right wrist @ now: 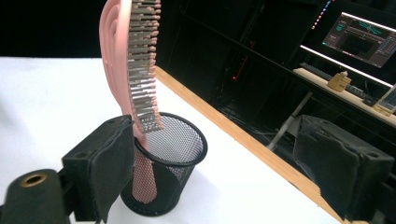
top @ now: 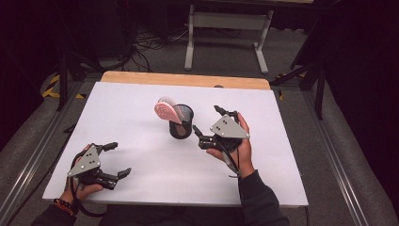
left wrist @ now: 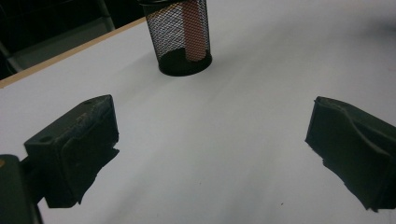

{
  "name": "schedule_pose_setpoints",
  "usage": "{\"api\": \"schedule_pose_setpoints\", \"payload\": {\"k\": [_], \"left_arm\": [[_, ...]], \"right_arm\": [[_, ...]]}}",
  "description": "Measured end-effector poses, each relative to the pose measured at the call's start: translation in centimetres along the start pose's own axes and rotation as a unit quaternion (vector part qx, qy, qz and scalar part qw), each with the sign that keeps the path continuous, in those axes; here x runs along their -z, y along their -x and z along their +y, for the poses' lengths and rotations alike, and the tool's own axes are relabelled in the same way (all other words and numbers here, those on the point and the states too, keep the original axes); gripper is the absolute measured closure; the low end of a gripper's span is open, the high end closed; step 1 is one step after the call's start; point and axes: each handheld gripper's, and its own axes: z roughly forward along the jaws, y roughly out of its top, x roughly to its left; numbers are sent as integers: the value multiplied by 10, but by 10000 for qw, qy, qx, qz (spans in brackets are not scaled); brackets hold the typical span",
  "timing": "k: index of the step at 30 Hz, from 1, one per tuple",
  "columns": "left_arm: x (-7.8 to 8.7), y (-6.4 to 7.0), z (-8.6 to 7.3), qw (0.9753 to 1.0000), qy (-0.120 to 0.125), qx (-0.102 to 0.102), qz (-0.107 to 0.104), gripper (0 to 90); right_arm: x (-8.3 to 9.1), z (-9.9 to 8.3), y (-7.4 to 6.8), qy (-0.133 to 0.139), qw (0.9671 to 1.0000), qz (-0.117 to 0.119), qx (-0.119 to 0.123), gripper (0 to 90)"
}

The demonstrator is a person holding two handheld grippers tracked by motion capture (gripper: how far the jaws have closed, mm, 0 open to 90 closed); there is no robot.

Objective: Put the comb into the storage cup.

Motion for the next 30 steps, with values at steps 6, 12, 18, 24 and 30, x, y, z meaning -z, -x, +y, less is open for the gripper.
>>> {"api": "schedule_pose_setpoints", "payload": {"k": [6, 12, 18, 24, 30], "left_arm": [[0, 0, 0, 10000, -21, -31, -18, 30], [0, 1, 0, 10000, -22, -40, -16, 30], [0, 1, 0, 10000, -27, -57, -3, 30], [0, 1, 1, 10000, -43, -67, -3, 30], [0, 1, 0, 10000, -23, -60, 9, 30]], "right_arm": [[6, -1, 1, 17, 10000, 16, 86, 125], [14, -3, 5, 46, 10000, -30, 74, 118], [19, -6, 6, 20, 9999, -99, 135, 113], [24, -9, 8, -18, 9997, -171, 182, 109], [28, -12, 9, 1, 9996, -153, 221, 108]]}}
